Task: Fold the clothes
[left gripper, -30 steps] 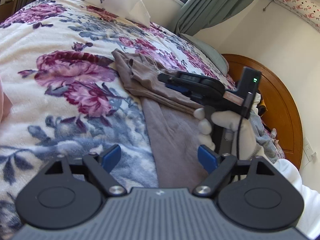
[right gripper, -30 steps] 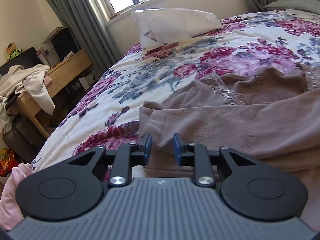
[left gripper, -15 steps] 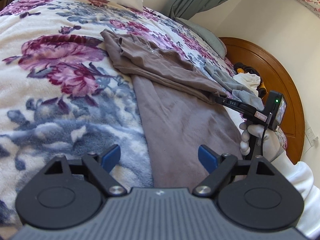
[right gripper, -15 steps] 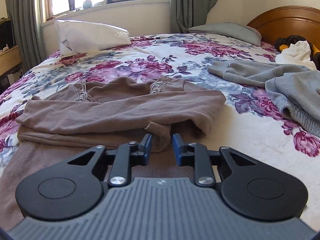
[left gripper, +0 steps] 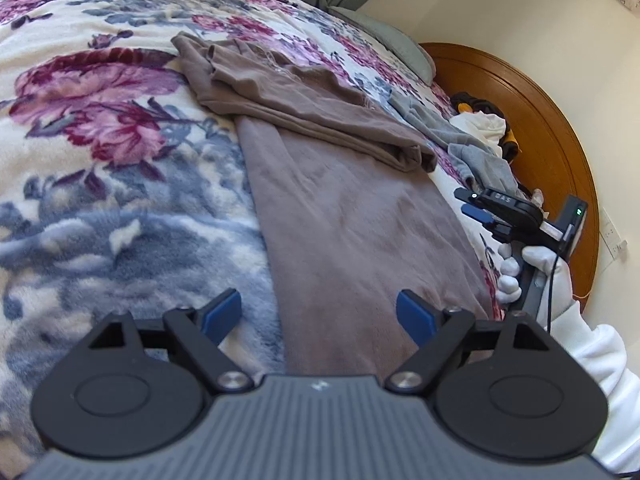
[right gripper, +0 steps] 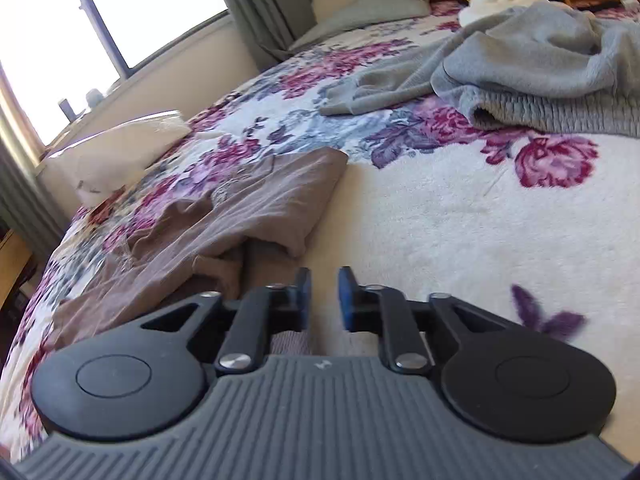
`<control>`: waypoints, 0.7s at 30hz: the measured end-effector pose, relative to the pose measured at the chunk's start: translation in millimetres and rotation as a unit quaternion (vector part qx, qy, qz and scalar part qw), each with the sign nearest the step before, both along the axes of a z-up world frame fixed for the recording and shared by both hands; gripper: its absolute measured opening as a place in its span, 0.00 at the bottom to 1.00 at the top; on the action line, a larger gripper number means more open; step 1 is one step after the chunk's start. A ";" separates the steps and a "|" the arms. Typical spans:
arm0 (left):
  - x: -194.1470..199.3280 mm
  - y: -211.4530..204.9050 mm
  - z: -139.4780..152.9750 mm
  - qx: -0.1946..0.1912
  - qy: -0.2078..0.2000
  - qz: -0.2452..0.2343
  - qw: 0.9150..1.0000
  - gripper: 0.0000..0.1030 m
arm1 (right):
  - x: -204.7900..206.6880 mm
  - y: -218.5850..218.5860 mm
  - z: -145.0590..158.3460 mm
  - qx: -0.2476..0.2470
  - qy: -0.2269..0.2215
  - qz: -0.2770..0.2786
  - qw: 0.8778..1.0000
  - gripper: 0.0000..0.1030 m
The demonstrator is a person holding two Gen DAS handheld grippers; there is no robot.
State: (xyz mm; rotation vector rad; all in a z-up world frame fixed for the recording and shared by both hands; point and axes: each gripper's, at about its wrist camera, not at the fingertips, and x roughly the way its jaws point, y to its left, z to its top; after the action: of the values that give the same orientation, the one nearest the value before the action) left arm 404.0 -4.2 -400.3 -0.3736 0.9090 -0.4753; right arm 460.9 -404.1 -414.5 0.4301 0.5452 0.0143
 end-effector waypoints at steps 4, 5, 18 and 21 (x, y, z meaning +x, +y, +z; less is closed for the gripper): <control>-18.2 3.1 -6.1 -0.010 0.019 0.006 1.000 0.82 | -57.2 -21.3 -2.6 0.024 0.018 0.056 0.998 0.47; -23.0 3.2 -8.1 -0.008 0.024 0.009 1.000 0.82 | -69.8 -26.4 -5.6 0.033 0.027 0.072 0.997 0.47; -46.2 -11.5 -22.7 0.019 0.047 0.020 0.999 0.66 | -150.2 -6.7 -29.5 0.033 0.101 0.164 0.981 0.41; -43.3 -13.9 -21.6 -0.001 0.073 0.013 0.997 0.02 | -151.4 7.2 -27.0 0.001 0.103 0.146 0.984 0.05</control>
State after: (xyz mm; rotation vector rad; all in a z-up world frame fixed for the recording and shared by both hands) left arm 360.7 -18.1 -422.0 -0.4260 1.0440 -0.4296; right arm 309.5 -396.9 -441.5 0.3534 0.8096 0.2540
